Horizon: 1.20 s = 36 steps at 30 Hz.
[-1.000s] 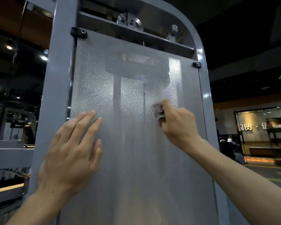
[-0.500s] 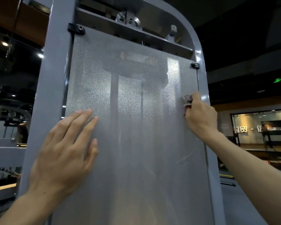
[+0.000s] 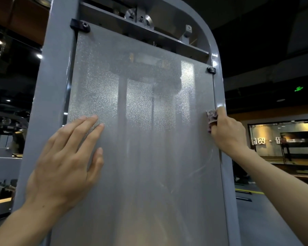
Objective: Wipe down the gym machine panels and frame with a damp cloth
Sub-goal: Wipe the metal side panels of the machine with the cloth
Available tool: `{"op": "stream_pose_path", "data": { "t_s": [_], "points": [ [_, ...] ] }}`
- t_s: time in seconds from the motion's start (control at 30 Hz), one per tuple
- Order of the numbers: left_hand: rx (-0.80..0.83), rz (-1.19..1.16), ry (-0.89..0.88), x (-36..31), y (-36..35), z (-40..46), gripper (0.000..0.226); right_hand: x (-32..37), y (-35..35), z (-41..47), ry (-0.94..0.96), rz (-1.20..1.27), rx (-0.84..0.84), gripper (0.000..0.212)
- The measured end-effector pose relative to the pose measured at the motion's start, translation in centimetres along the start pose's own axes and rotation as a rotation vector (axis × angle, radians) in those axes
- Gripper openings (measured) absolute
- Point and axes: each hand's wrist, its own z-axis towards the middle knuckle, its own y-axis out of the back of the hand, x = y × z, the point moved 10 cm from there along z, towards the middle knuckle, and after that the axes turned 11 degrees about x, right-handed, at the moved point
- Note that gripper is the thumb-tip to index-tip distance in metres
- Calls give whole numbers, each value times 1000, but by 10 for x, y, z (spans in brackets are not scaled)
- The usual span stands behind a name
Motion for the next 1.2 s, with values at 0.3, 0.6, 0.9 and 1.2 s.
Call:
{"op": "stream_pose_path", "data": {
  "t_s": [0.3, 0.6, 0.9, 1.2],
  "points": [
    [4, 4, -4, 1, -2, 0, 50, -4, 6, 18, 5, -83, 73, 21],
    [3, -18, 6, 1, 0, 0, 50, -33, -24, -38, -24, -7, 115, 17],
    [1, -22, 3, 1, 1, 0, 50, 21, -22, -39, 45, 34, 27, 17],
    [-8, -1, 3, 1, 0, 0, 50, 5, -21, -43, -80, 120, 9, 13]
  ]
}}
